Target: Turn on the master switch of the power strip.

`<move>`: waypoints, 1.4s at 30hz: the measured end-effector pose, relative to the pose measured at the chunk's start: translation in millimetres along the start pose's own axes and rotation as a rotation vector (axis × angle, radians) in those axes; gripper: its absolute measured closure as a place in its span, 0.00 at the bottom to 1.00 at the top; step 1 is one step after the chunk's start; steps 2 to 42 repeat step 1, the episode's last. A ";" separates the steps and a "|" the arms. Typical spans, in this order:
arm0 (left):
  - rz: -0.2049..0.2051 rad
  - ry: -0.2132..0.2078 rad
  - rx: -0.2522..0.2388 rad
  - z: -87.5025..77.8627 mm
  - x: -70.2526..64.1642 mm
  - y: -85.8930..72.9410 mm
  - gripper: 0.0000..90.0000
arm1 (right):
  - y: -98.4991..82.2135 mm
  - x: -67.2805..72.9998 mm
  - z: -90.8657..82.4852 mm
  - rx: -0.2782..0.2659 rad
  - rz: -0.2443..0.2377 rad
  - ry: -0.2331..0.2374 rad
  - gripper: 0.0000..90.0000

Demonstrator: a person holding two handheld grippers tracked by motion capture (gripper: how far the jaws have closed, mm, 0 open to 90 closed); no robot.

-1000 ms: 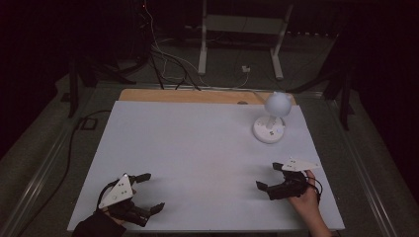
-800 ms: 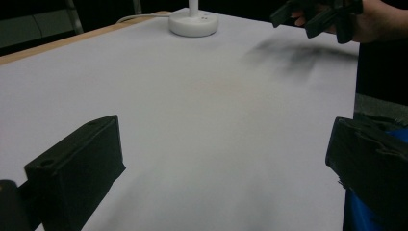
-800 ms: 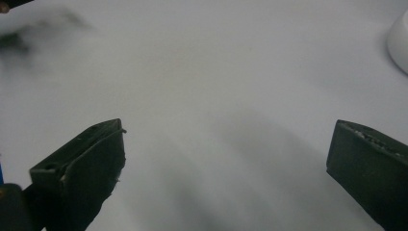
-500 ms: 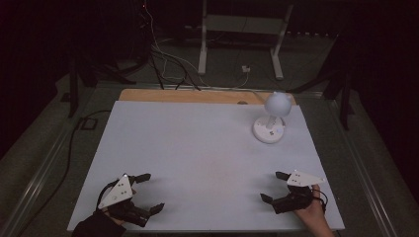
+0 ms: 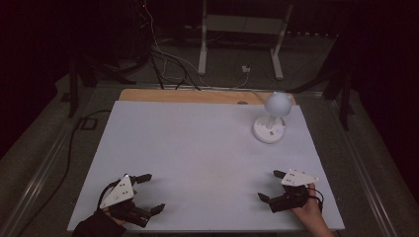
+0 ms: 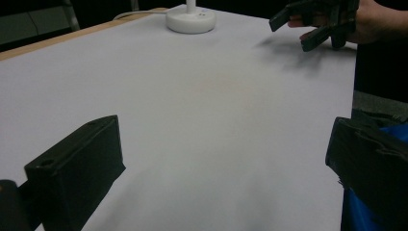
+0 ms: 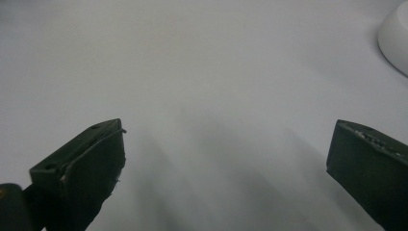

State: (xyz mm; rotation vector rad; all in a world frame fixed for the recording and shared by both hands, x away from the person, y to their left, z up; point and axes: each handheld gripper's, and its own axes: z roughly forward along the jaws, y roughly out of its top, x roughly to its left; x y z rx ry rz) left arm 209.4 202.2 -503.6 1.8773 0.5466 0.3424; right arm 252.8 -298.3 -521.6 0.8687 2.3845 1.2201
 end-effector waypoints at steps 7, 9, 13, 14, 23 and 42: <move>0.000 0.000 0.000 0.0 0.0 0.0 0.00 | 0.5 0.3 -0.3 -0.001 -0.001 0.001 0.00; 0.000 0.000 0.000 0.0 0.0 0.0 0.00 | 0.5 0.3 -0.3 -0.001 -0.001 0.001 0.00; 0.000 0.000 0.000 0.0 0.0 0.0 0.00 | 0.5 0.3 -0.3 -0.001 -0.001 0.001 0.00; 0.000 0.000 0.000 0.0 0.0 0.0 0.00 | 0.5 0.3 -0.3 -0.001 -0.001 0.001 0.00; 0.000 0.000 0.000 0.0 0.0 0.0 0.00 | 0.5 0.3 -0.3 -0.001 -0.001 0.001 0.00; 0.000 0.000 0.000 0.0 0.0 0.0 0.00 | 0.5 0.3 -0.3 -0.001 -0.001 0.001 0.00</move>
